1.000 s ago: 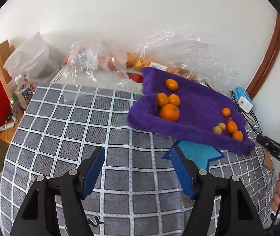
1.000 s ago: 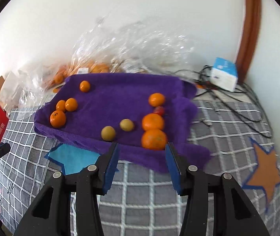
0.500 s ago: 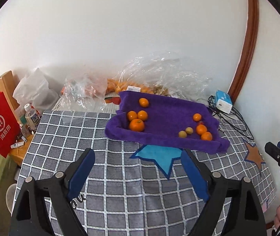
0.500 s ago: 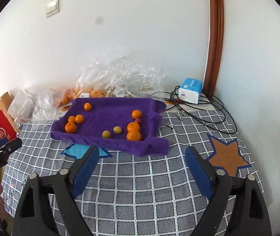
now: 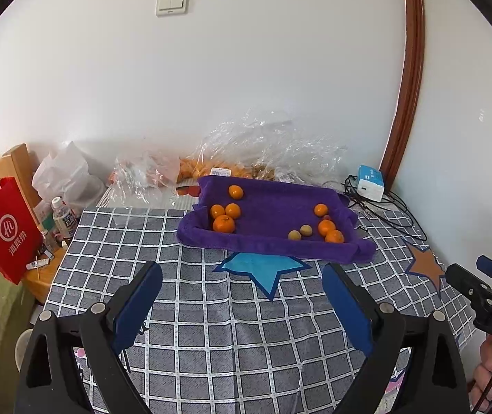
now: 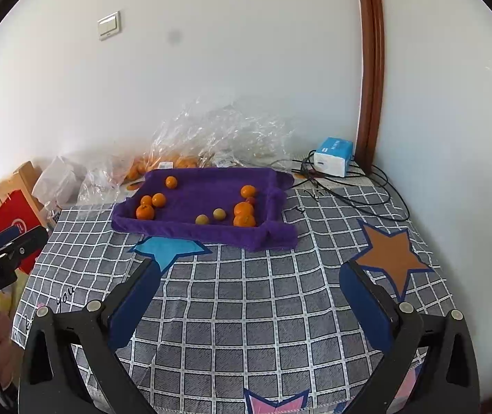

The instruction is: Organize fruits

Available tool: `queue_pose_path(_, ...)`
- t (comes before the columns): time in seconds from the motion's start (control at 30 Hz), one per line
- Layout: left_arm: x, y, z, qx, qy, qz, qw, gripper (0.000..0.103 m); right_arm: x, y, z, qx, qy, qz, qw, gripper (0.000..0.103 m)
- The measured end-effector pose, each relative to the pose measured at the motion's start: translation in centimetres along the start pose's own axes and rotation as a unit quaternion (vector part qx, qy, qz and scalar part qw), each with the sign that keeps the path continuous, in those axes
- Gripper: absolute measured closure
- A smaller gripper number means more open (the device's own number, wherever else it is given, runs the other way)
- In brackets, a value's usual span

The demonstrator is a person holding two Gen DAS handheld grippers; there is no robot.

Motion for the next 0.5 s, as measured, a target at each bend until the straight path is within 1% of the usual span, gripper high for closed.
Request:
queue_pose_path(0.07, 0.0, 0.3, 0.0, 0.0, 0.001, -0.002, 1.0, 0.009, -0.1, 0.5, 0.1, 0.008, 0.003, -0.003, 1.0, 0.001)
queue_pose_path(0.2, 0.1, 0.4, -0.1, 0.001, 0.003, -0.003, 1.0, 0.009, 0.0, 1.2, 0.4, 0.009, 0.012, -0.009, 1.0, 0.001)
queue_pose_path(0.5, 0.4, 0.6, -0.7, 0.001, -0.004, -0.005, 1.0, 0.009, 0.0, 1.1, 0.2, 0.012, 0.007, -0.007, 1.0, 0.001)
Point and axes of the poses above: each gripper's, at about its wrist camera, not at the fingertips, and y roughly against the way its jaws point, z to its left, x to its underside, the point moved 1 cm from there along -y, roughly the way its jaws point, and after that the axes turned 11 degrees about x, right-handed, at the moved point
